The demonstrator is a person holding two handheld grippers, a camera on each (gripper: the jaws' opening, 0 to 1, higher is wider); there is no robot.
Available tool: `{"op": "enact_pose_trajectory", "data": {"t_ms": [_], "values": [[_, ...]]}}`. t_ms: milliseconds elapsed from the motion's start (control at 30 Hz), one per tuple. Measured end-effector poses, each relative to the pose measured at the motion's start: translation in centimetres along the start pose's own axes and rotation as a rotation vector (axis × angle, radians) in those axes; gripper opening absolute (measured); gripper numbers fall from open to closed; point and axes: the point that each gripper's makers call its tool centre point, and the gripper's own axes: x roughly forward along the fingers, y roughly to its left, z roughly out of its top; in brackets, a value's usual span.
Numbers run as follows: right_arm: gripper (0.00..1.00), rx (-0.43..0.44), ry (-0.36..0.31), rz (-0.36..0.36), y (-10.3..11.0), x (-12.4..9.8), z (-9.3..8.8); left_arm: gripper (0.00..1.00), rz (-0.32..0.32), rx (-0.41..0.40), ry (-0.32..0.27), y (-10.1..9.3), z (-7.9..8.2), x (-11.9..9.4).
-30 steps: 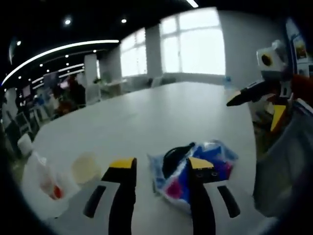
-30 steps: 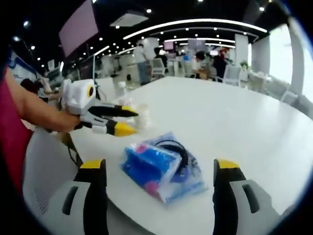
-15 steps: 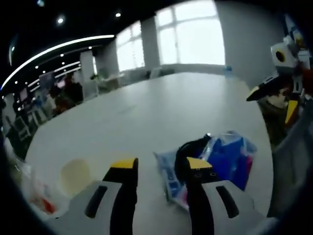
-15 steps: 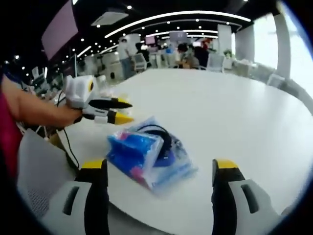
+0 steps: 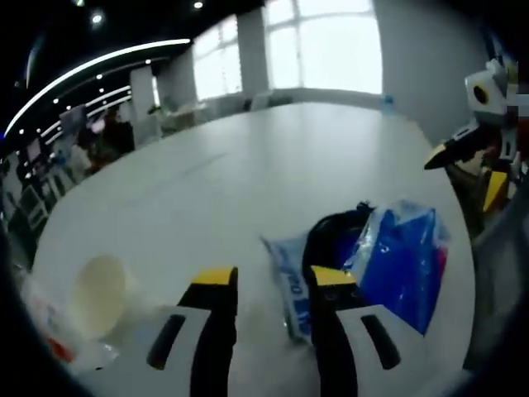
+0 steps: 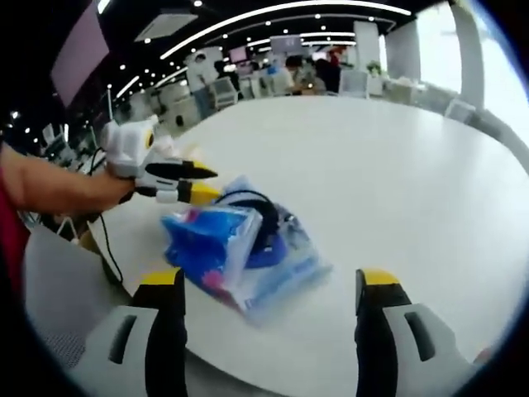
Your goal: Arrange the tabletop items into an orderly group along one side of the table until the central work area is clear of visible clutter.
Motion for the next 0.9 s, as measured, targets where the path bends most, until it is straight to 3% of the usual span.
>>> {"op": "enact_pose_trajectory", "data": {"t_ms": [400, 633, 900], "values": [[0.76, 0.057, 0.062, -0.005, -0.2, 1.2, -1.6, 0.20, -0.027, -0.012, 0.049, -0.4, -0.9, 0.7], [0.65, 0.052, 0.098, -0.005, -0.3, 1.4, -1.7, 0.16, -0.040, -0.020, 0.069, -0.8, -1.3, 1.0], [0.49, 0.114, 0.152, -0.014, -0.5, 1.6, -2.0, 0.13, -0.047, -0.032, 0.081, -1.1, -1.5, 1.2]]}}
